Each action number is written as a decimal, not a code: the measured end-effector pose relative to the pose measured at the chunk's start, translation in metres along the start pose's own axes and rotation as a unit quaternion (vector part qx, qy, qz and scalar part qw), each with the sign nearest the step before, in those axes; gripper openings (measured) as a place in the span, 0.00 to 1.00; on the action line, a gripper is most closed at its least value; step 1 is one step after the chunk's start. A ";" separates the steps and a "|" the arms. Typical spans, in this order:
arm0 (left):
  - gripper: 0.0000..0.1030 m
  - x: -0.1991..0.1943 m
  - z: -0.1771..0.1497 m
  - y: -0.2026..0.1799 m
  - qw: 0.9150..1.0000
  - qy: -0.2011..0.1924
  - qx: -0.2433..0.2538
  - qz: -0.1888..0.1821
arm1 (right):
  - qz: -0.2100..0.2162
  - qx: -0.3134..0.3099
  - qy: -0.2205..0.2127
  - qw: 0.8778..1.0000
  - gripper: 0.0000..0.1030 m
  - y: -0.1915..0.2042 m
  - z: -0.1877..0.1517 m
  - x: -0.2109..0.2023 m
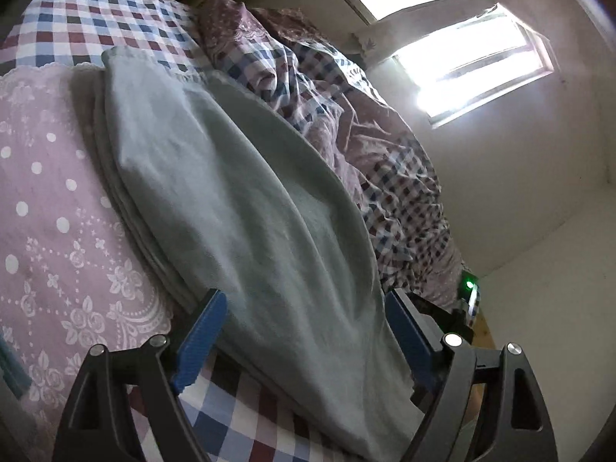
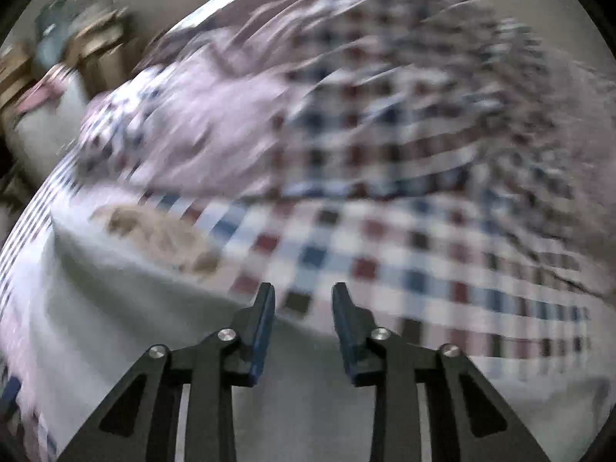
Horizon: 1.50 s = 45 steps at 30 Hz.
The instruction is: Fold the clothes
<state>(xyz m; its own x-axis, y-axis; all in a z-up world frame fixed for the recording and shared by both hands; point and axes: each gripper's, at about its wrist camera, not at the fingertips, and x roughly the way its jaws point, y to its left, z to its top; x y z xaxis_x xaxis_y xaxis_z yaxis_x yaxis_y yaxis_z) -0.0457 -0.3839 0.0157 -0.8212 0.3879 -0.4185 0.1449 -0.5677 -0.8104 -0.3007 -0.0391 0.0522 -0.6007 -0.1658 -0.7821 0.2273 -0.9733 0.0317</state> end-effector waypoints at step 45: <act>1.00 -0.109 -0.219 -0.274 0.951 0.080 0.276 -0.116 | 0.088 0.264 -0.173 0.945 0.84 -0.223 -0.322 -0.390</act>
<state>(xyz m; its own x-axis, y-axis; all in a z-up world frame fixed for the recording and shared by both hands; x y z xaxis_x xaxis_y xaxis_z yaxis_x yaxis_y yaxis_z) 0.1252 -0.1118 0.1939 -0.6949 0.6293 -0.3480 -0.3781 -0.7313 -0.5676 0.1302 0.2939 0.1498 -0.8242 -0.2849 -0.4894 -0.0133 -0.8543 0.5197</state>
